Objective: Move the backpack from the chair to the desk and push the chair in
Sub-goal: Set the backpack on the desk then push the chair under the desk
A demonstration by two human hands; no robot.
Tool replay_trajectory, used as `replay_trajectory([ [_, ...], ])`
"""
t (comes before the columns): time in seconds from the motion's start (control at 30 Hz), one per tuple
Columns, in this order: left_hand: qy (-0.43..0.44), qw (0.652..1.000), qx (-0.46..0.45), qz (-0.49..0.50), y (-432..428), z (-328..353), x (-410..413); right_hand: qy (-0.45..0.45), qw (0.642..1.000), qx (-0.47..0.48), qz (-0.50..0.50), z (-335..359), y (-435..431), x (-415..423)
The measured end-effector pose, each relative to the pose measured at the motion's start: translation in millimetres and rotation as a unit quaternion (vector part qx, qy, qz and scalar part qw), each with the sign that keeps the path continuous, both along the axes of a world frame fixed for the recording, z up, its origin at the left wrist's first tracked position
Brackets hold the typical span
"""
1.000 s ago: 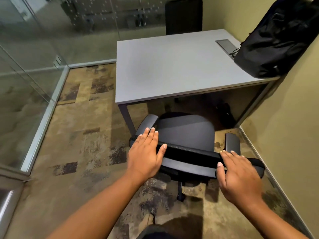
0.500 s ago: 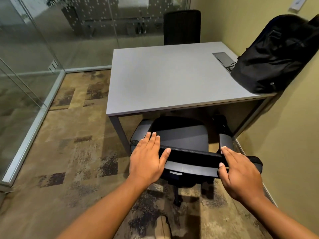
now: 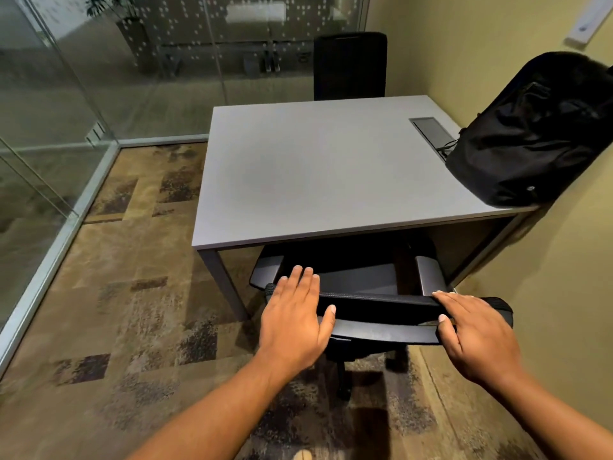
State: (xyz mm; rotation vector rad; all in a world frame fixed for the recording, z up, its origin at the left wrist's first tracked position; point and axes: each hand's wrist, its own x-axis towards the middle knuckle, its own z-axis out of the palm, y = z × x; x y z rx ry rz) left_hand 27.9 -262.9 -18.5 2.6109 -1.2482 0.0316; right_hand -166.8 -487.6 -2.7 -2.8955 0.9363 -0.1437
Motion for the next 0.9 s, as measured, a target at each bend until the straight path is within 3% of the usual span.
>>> replay_trajectory([
  [0.43,-0.002,0.996,0.016,0.089,-56,-2,0,-0.007,0.998,0.023,0.061,-2,-73,24],
  [0.6,0.000,0.990,0.000,0.140,-77,5,3,-0.010,0.999,0.024,0.039,-4,-101,19],
  [0.9,-0.011,0.984,0.011,0.180,-115,11,10,-0.017,0.994,0.009,0.104,-1,-149,46],
])
